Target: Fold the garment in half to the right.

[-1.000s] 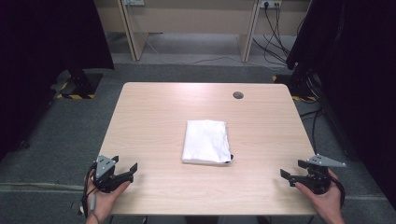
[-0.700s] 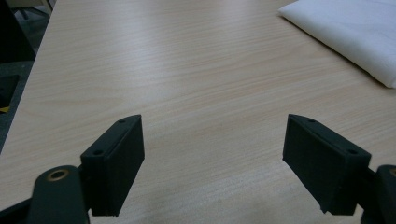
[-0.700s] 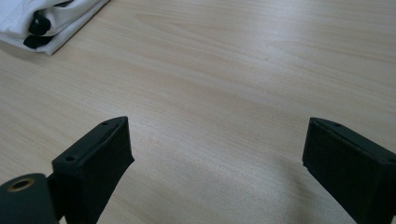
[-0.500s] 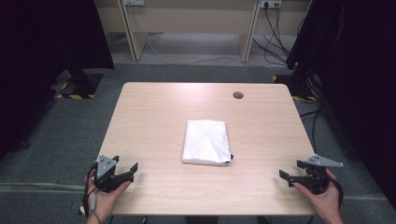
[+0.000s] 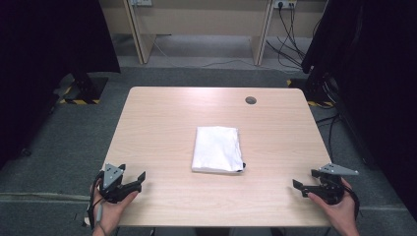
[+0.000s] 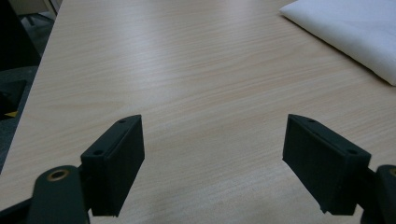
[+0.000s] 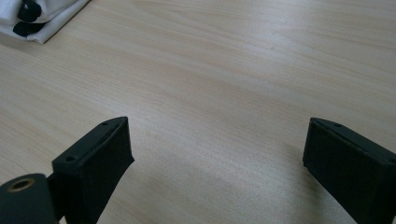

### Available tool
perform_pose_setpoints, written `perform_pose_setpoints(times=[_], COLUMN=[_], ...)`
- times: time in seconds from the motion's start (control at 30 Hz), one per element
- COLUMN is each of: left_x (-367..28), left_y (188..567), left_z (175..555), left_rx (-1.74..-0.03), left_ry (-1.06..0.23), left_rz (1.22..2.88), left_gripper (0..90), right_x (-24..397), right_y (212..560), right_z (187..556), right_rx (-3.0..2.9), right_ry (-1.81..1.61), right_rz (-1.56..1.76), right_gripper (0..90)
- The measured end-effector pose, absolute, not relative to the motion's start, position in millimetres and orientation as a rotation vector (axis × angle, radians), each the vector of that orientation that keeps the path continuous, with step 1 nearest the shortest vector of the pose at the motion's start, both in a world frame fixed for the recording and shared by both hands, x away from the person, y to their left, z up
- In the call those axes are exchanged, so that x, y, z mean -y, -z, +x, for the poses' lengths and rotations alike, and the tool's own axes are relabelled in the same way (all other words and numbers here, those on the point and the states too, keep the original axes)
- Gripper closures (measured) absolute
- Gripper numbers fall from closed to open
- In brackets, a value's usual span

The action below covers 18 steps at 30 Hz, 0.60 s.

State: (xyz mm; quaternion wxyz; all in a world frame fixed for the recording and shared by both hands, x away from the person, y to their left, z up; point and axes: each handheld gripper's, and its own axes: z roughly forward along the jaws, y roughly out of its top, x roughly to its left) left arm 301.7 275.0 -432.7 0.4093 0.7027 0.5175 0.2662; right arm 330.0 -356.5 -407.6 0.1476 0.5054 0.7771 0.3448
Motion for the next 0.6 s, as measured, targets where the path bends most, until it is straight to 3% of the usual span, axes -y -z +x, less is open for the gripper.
perform_pose_setpoints(times=[0.6], left_x=[-273.3], left_y=[432.5], left_z=[300.4], left_rx=[-1.297], left_ry=[-0.691], left_rz=[1.772], left_gripper=[20.0], right_x=[357.8], right_y=[408.0], right_z=[330.2], right_rx=[-2.235], right_ry=[-0.993], right_rz=[1.477], right_gripper=[8.5])
